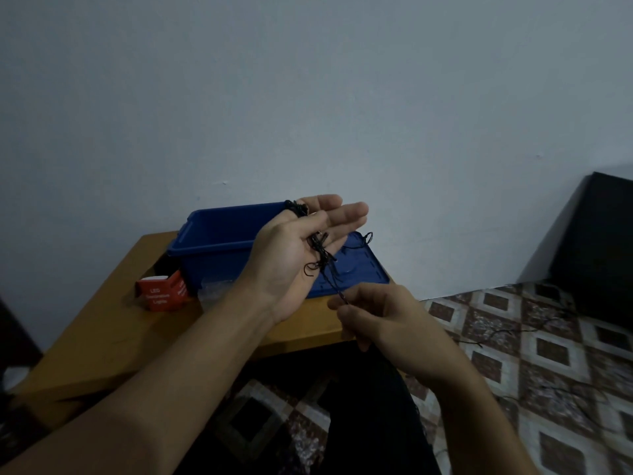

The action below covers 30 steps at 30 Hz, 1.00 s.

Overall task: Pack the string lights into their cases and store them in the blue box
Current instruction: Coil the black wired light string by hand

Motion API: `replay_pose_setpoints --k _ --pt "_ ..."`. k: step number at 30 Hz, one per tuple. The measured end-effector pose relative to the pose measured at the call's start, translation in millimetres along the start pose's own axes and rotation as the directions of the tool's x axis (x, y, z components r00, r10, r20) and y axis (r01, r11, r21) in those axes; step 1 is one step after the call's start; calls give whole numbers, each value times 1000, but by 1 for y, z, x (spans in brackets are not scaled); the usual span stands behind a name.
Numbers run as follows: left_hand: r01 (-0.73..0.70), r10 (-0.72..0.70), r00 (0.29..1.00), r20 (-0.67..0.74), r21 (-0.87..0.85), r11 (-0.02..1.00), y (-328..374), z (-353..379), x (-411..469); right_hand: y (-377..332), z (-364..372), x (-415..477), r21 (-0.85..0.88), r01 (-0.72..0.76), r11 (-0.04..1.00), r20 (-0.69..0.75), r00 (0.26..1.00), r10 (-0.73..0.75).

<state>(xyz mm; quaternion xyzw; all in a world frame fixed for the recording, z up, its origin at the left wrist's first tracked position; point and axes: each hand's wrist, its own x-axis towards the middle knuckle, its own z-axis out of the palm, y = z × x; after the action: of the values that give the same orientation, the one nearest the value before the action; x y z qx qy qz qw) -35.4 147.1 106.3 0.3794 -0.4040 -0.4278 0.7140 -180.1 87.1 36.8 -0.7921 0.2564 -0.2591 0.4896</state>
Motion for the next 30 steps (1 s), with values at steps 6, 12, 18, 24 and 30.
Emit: replay_pose_setpoints --k 6,12,18,24,30 --pt "-37 56 997 -56 293 956 -5 -3 0 -3 -3 -2 20 31 999 -13 999 -30" --pt "127 -132 990 -39 639 759 -10 -5 -2 -5 -5 -4 175 139 975 -111 986 -121" --pt "239 -306 952 -30 697 676 -9 -5 -5 -14 -9 -8 357 158 921 -130 984 -119" --pt "282 -415 910 -10 748 601 -7 -4 -5 -13 -11 -9 386 177 905 -171 978 -119" --pt "278 -483 875 31 785 554 -8 -7 -6 -14 -15 -10 483 248 840 -191 966 -176"
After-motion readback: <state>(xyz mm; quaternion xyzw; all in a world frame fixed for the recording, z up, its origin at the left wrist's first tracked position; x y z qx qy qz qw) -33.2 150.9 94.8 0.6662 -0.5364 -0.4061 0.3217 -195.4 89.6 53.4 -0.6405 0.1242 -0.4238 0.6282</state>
